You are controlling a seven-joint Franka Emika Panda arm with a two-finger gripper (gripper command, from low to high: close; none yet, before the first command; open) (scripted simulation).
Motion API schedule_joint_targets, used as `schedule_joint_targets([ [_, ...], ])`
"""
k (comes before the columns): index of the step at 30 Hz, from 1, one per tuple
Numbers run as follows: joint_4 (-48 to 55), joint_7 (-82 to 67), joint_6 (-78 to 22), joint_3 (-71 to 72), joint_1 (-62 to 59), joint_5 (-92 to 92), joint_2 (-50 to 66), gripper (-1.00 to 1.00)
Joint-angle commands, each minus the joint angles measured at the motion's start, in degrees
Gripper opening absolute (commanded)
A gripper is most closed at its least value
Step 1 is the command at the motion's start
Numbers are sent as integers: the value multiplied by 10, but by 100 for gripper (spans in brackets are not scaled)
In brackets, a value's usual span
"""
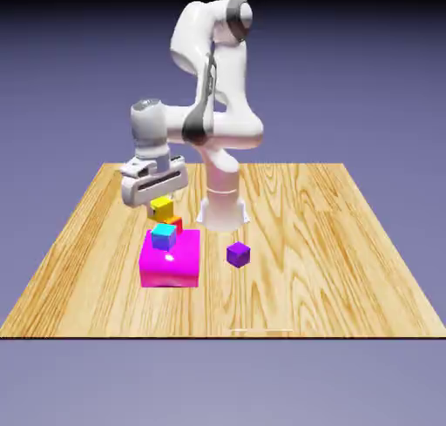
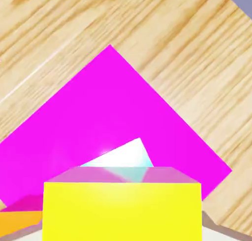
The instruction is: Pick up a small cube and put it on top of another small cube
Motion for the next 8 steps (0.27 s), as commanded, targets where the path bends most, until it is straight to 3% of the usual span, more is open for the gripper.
schedule_joint_targets([
  [1,-1,11,6,-21,18,-15,3,-100],
  [6,-8,57,33,-114,99,-80,14,-100],
  [7,-8,57,33,-114,99,-80,14,100],
  [8,-8,57,33,-114,99,-80,14,100],
])
